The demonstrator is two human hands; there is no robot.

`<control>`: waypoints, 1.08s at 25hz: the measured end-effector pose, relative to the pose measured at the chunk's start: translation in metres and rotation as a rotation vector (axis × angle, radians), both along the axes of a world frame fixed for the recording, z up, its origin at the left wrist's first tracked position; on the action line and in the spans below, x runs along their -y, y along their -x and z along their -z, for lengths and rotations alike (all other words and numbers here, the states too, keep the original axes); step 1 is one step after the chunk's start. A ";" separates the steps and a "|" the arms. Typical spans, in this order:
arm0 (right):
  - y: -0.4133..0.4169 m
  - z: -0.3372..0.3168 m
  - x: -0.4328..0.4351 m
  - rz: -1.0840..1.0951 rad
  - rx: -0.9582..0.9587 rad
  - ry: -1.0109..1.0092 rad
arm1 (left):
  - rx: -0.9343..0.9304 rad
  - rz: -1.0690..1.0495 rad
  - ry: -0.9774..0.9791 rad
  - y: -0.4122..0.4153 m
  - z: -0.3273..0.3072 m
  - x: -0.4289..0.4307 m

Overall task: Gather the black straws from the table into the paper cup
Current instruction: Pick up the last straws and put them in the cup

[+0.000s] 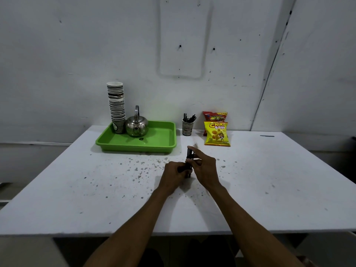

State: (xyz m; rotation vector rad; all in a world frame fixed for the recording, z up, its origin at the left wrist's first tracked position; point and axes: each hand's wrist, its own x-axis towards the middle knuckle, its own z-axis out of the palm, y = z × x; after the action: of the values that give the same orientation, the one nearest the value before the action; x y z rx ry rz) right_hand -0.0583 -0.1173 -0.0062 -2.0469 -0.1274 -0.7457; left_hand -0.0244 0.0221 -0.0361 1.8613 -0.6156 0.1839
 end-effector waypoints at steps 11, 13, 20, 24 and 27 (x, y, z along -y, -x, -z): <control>-0.010 -0.010 0.006 -0.015 -0.045 -0.052 | -0.020 0.025 0.017 -0.010 0.001 -0.001; -0.011 -0.008 0.006 -0.007 -0.060 -0.053 | -0.031 0.039 -0.012 -0.016 0.005 0.000; -0.037 -0.029 0.013 -0.027 -0.168 0.063 | -0.167 0.033 -0.059 -0.044 -0.001 0.012; -0.086 -0.066 0.036 0.069 -0.125 -0.024 | -0.056 -0.049 -0.091 -0.082 -0.030 0.037; -0.139 -0.105 0.065 0.227 0.012 -0.106 | -0.019 -0.127 -0.057 -0.126 -0.051 0.057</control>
State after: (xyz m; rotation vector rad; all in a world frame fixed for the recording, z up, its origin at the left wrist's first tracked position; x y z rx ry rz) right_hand 0.0804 -0.1818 0.0990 -1.9756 0.1379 -0.8849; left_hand 0.1018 -0.0353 0.0147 1.9566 -0.4946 0.2338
